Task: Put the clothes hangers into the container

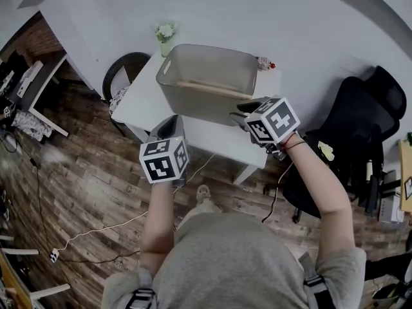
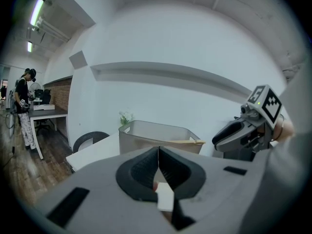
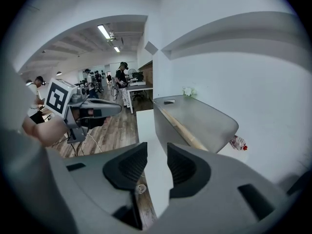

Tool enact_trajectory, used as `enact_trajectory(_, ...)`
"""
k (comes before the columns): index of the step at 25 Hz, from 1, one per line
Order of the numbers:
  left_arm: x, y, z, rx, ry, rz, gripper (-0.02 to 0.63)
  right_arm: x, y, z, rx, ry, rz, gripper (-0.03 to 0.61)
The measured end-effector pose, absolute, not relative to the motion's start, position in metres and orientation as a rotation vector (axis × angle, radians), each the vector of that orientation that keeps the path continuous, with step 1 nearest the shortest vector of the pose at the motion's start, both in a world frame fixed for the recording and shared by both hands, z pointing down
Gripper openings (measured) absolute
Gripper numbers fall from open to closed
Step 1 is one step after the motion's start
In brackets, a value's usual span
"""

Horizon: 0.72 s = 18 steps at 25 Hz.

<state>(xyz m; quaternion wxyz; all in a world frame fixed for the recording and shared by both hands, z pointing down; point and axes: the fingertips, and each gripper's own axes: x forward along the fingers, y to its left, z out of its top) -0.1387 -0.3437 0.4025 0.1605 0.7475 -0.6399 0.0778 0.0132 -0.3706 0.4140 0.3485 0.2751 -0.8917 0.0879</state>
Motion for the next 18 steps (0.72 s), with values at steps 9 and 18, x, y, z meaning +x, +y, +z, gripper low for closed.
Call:
enact_trajectory(9, -0.11, -0.286, 0.411, 2.139, -1.816, 0.222, 0.008, 0.036, -0.31, 0.42, 0.793, -2.363, 0.263, 0.075)
enact_trajectory(18, -0.093, -0.238, 0.422, 2.148, -1.789, 0.231, 0.008, 0.053, -0.258, 0.424, 0.91, -2.406, 0.303, 0.038)
